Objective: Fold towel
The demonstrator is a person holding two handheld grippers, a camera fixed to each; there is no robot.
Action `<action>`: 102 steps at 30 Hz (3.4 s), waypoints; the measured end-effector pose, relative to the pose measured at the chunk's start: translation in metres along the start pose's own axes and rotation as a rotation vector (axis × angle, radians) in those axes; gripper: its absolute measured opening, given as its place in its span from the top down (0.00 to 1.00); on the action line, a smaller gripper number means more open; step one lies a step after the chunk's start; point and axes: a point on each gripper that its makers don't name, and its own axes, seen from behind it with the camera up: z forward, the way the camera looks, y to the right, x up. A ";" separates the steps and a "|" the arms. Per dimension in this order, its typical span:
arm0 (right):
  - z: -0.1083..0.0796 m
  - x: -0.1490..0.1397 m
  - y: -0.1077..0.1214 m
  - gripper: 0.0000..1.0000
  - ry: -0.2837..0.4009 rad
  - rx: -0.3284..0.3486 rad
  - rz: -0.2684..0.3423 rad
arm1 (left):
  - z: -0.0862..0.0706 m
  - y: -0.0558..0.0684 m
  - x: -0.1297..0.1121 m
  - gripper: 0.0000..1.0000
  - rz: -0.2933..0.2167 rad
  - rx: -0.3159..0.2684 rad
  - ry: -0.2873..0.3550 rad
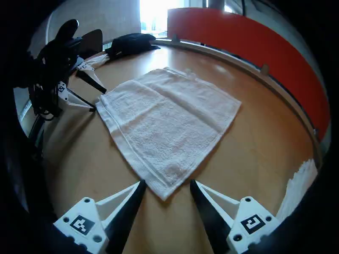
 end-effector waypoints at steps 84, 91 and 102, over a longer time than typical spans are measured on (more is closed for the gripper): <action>-0.091 0.075 -0.029 0.89 0.115 0.044 0.057 | -0.092 0.008 0.059 0.90 -0.240 -0.002 0.007; -0.104 0.080 -0.034 0.89 0.113 0.054 0.050 | -0.104 0.009 0.069 0.90 -0.244 -0.012 0.018; -0.118 0.085 -0.036 0.89 0.120 0.056 0.062 | -0.116 0.016 0.074 0.90 -0.245 -0.026 0.020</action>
